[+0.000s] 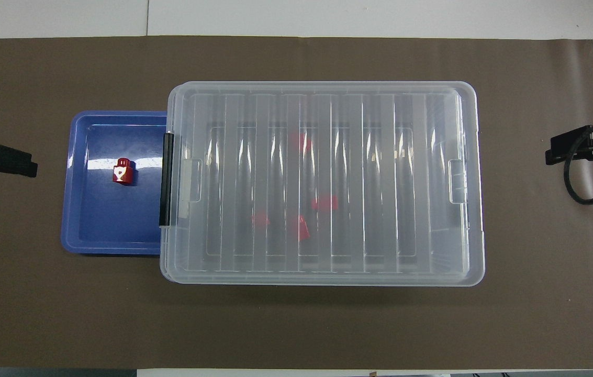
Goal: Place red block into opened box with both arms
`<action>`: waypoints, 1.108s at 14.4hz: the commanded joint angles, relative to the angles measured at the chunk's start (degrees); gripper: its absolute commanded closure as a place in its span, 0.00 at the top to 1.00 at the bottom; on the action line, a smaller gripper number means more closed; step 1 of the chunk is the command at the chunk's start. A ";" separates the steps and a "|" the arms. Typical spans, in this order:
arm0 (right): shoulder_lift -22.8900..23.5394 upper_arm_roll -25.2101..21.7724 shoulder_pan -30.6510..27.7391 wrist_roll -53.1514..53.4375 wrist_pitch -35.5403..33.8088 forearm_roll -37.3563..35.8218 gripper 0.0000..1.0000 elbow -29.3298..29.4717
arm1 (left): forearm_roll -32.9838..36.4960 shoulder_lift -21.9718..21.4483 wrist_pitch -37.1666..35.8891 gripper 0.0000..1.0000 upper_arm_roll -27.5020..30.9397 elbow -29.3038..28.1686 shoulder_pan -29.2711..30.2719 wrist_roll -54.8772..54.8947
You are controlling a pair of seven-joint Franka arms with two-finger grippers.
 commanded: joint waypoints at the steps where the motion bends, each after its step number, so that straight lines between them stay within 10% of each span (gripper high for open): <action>1: -0.58 0.30 -0.49 -1.14 0.80 0.04 1.00 -0.88 | -0.63 -1.40 -0.38 1.00 -0.13 -1.19 0.51 -0.02; 8: -0.93 0.39 -0.58 -1.15 2.90 0.65 1.00 -2.36 | -0.63 -1.40 -0.38 1.00 -0.13 -1.19 0.51 -0.02; 12: -6.28 0.48 0.03 -0.88 17.90 2.57 1.00 -16.58 | -0.63 -1.40 -0.38 1.00 -0.13 -1.19 0.51 -0.02; 16: -2.70 1.27 1.52 2.44 23.46 3.82 1.00 -18.55 | -0.63 -1.40 -0.38 1.00 -0.13 -1.19 0.51 -0.02</action>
